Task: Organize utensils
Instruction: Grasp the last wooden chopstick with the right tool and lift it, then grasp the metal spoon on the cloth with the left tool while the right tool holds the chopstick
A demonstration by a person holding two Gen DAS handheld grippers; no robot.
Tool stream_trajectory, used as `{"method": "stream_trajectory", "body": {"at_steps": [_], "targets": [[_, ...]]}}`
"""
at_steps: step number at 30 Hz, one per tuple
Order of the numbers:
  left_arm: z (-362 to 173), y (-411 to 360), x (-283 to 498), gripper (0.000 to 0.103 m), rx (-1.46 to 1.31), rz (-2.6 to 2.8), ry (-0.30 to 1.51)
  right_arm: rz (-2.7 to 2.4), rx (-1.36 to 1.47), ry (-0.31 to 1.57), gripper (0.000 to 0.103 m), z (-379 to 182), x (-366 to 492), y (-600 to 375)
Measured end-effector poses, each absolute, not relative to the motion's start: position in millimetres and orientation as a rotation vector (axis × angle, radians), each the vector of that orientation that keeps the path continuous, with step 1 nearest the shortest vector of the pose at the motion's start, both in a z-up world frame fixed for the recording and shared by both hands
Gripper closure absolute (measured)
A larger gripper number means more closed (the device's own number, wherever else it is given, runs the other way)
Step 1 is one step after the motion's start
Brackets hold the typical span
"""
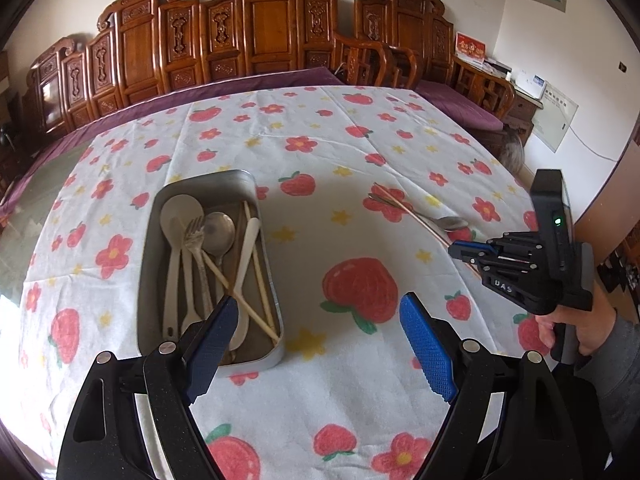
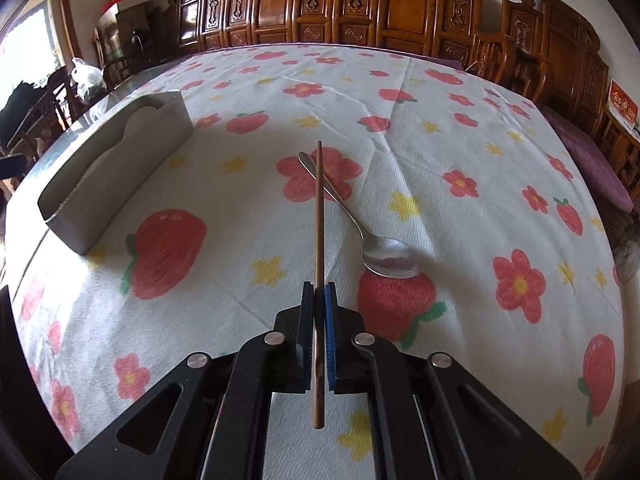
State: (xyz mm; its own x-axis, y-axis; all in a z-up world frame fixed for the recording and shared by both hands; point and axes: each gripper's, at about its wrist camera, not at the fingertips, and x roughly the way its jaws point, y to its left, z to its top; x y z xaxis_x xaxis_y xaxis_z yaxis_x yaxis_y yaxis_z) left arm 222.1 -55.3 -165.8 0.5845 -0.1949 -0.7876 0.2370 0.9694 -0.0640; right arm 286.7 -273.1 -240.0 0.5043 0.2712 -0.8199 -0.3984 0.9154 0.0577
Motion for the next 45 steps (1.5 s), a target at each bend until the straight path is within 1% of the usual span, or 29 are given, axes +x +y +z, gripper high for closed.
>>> {"method": "stream_trajectory", "body": {"at_steps": [6, 11, 20, 30, 36, 41, 42, 45], "targets": [[-170, -78, 234, 0.024, 0.049, -0.279, 0.934, 0.341, -0.085, 0.946, 0.097, -210, 277, -306], [-172, -103, 246, 0.024, 0.073, -0.294, 0.947, 0.274, -0.057, 0.945, 0.097, -200, 264, -339], [-193, -165, 284, 0.024, 0.102, -0.329, 1.014, 0.198, 0.043, 0.978, 0.097, -213, 256, -389], [-227, -228, 338, 0.024, 0.093, -0.297, 1.090, 0.149, 0.068, 1.005, 0.097, -233, 260, -409], [-246, -249, 360, 0.024, 0.067, -0.256, 1.124, 0.131, 0.109, 1.009, 0.097, -235, 262, -421], [-254, -248, 363, 0.024, 0.074, -0.214, 1.146, 0.134, 0.092, 1.010, 0.097, -235, 262, -417], [-255, -249, 362, 0.024, 0.093, -0.211, 1.146, 0.137, 0.093, 1.011, 0.097, -235, 262, -416], [-257, -248, 356, 0.036, 0.121, -0.221, 1.164, 0.144, 0.077, 1.008, 0.097, -234, 262, -412]]}}
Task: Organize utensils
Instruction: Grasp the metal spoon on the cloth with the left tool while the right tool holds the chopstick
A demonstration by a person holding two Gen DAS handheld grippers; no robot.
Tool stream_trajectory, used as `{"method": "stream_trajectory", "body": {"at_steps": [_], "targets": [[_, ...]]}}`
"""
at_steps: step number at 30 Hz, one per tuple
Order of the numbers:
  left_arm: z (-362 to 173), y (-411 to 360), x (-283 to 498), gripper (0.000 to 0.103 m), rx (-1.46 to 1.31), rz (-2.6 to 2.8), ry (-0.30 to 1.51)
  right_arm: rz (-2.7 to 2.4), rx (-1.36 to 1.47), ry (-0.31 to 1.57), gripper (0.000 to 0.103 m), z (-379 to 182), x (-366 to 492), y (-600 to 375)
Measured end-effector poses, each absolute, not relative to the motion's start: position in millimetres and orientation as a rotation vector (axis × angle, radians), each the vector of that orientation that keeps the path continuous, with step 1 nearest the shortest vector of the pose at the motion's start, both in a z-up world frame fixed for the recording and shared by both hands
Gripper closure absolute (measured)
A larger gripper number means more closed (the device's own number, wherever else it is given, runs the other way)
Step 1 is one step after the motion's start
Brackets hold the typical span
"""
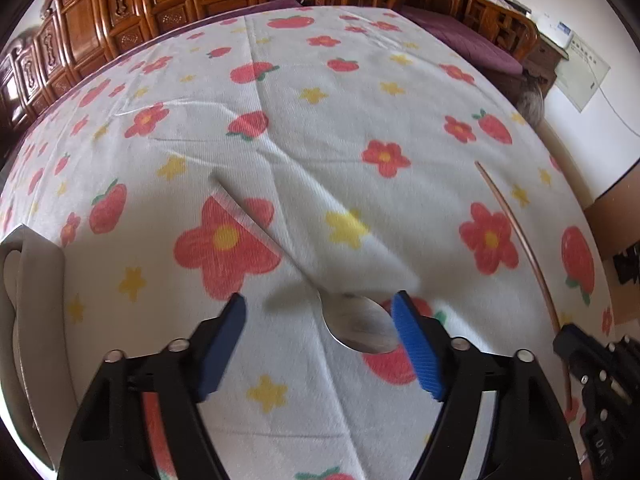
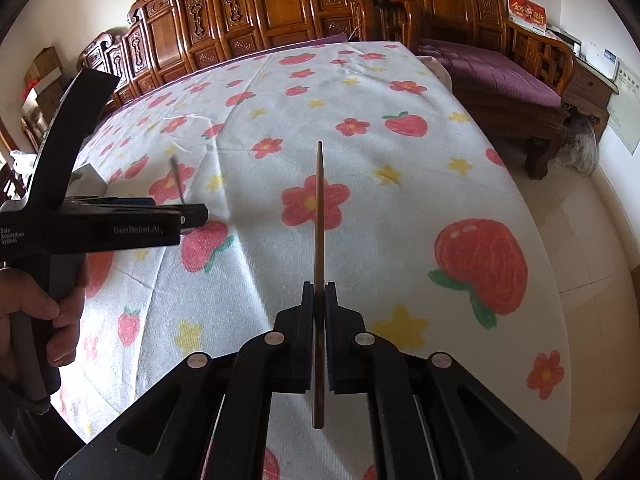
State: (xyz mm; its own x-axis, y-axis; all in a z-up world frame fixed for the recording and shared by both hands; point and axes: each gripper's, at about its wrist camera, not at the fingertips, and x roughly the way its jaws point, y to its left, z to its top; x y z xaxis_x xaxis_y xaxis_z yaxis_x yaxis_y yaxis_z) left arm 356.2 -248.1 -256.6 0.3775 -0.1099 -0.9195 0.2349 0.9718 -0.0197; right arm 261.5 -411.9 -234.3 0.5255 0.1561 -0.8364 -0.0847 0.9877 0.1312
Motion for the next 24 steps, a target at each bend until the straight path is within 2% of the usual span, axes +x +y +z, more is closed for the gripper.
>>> {"method": "stream_trajectory", "body": {"at_steps": [10, 24], "targets": [[-256, -223, 349, 0.054, 0.115, -0.273, 1.180, 0.161, 0.065, 0.991, 0.097, -228, 260, -405], [-223, -224, 372, 0.055, 0.085, -0.366, 1.095, 0.155, 0.083, 1.000, 0.097, -232, 261, -410]]}}
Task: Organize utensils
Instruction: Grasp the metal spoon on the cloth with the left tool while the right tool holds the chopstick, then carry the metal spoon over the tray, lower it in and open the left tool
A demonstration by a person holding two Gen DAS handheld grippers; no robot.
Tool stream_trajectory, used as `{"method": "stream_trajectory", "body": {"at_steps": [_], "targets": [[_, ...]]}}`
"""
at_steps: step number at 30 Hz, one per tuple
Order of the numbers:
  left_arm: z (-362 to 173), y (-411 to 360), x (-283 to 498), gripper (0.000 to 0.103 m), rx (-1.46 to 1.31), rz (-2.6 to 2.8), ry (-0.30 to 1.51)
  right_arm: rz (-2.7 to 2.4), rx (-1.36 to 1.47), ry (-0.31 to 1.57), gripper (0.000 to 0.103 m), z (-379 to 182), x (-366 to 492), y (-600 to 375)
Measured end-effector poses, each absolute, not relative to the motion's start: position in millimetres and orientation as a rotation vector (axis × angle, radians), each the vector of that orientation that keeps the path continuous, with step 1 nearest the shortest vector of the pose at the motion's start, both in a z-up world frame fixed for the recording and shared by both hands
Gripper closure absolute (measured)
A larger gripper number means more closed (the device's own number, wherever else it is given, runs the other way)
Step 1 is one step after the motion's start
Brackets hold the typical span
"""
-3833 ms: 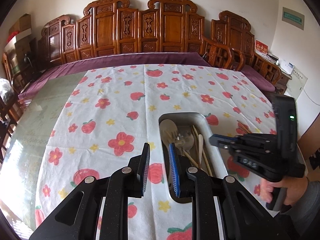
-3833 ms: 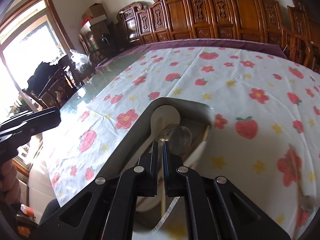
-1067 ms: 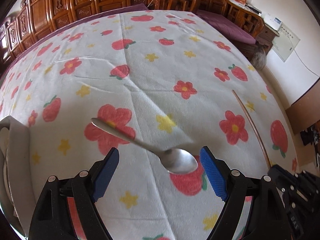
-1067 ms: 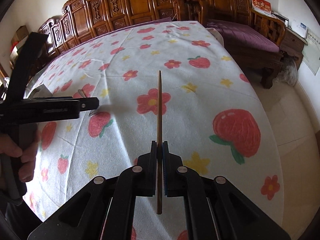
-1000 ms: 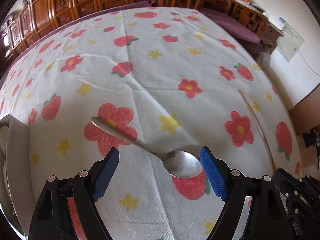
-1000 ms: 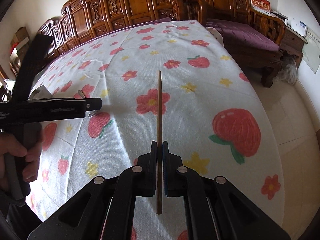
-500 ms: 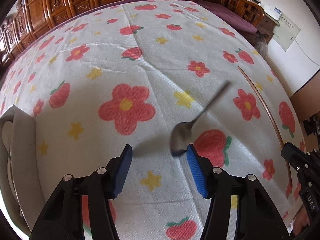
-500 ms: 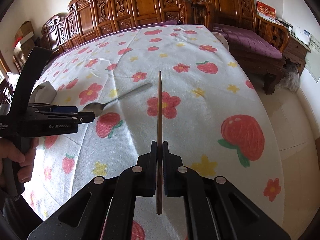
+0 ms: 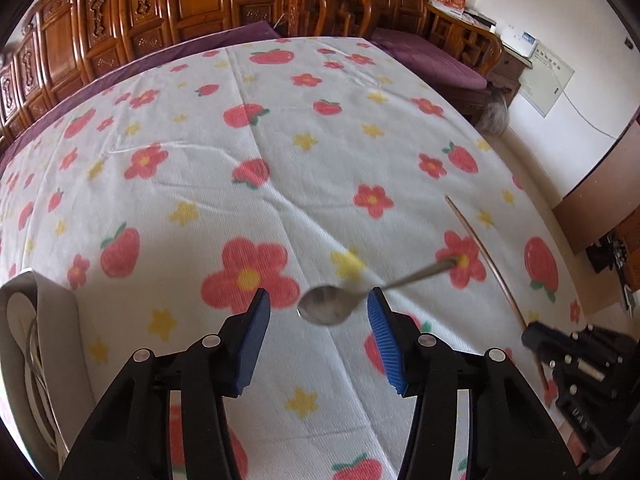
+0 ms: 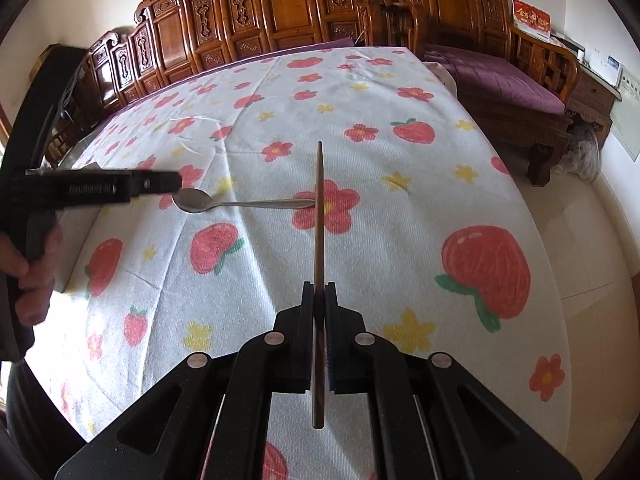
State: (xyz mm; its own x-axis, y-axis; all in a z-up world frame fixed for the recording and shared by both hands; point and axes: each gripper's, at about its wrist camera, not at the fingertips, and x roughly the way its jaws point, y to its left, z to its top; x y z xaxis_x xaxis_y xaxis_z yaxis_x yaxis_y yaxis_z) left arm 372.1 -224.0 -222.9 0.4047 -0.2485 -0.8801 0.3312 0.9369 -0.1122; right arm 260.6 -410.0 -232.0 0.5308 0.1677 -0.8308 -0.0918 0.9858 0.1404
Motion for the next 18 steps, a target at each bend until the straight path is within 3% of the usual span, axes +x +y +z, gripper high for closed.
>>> {"method": "stream_trajectory", "body": {"at_steps": [5, 7, 11, 13, 18], "targets": [[-240, -226, 394, 0.058, 0.066, -0.408, 1.192, 0.152, 0.092, 1.000, 0.097, -233, 261, -413], [-248, -226, 397, 0.071, 0.064, -0.408, 1.232, 0.151, 0.098, 1.002, 0.097, -233, 261, -414], [-256, -221, 400, 0.079, -0.010, -0.442, 1.280, 0.152, 0.097, 1.005, 0.097, -235, 261, -413], [-259, -219, 399, 0.089, -0.028, -0.439, 1.298, 0.153, 0.097, 1.007, 0.097, -235, 261, -413], [-258, -212, 397, 0.095, -0.107, -0.458, 1.299, 0.156, 0.091, 1.003, 0.097, -234, 260, -411]]}}
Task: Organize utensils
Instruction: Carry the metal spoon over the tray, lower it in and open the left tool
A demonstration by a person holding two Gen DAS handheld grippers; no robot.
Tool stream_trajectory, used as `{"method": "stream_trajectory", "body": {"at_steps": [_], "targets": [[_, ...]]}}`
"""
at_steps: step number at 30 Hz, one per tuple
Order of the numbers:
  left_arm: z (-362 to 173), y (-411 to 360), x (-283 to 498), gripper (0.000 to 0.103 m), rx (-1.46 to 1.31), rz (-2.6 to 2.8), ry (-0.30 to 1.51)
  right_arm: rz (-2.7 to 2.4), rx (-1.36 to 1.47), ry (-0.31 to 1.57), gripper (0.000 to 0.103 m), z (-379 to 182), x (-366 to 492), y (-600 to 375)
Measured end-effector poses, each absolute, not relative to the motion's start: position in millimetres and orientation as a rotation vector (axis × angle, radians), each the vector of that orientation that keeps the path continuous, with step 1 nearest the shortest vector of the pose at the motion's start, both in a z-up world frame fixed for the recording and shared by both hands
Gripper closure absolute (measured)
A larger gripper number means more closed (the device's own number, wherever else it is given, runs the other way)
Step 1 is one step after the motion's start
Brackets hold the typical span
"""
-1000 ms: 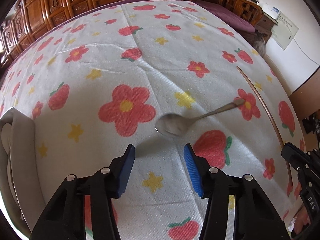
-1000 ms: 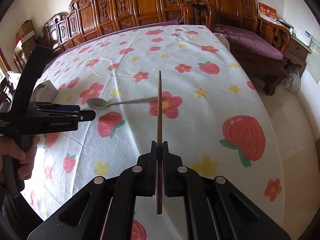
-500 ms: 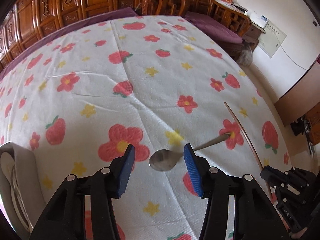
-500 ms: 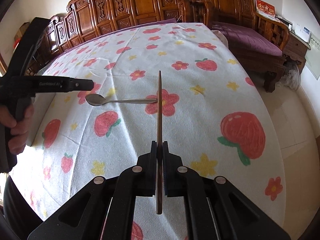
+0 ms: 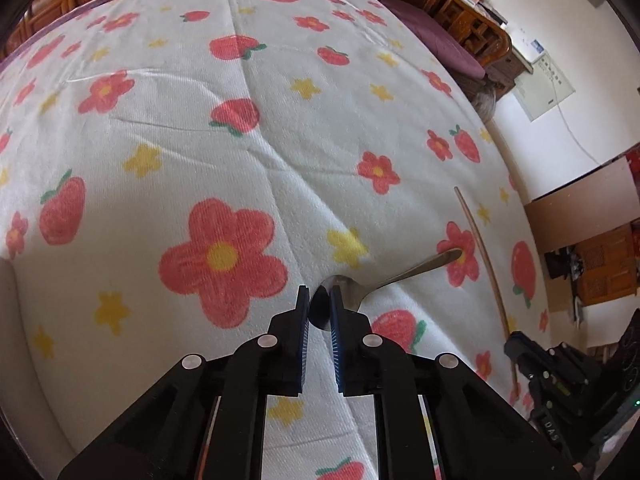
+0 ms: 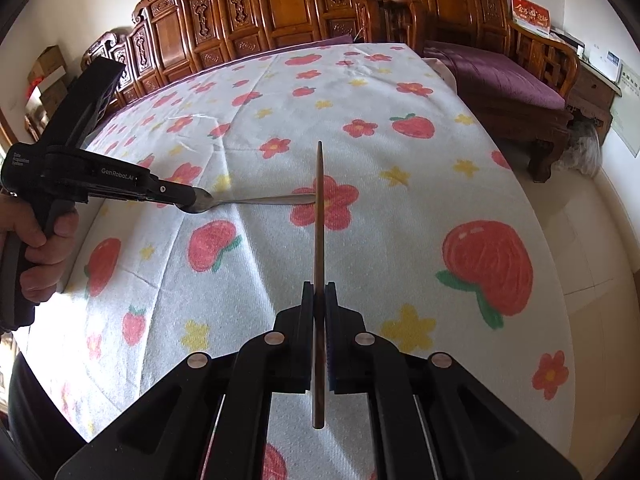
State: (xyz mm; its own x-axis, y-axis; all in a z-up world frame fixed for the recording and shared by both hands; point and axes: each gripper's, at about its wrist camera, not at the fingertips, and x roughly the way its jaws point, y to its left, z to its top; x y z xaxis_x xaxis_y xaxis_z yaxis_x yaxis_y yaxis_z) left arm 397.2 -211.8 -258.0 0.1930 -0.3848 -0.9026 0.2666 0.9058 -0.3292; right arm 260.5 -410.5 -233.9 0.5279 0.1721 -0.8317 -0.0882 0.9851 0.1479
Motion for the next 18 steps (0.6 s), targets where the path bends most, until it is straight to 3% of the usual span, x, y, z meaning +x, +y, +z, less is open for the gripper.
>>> {"method": "stream_trajectory", "body": {"at_steps": [10, 18], "targets": [[-209, -196, 369, 0.102, -0.097, -0.426, 1.140, 0.184, 0.050, 0.988, 0.097, -226, 257, -392], [-162, -153, 347, 0.102, -0.056, -0.343, 0.999, 0.235, -0.013, 0.961, 0.097, -212, 252, -355]]}}
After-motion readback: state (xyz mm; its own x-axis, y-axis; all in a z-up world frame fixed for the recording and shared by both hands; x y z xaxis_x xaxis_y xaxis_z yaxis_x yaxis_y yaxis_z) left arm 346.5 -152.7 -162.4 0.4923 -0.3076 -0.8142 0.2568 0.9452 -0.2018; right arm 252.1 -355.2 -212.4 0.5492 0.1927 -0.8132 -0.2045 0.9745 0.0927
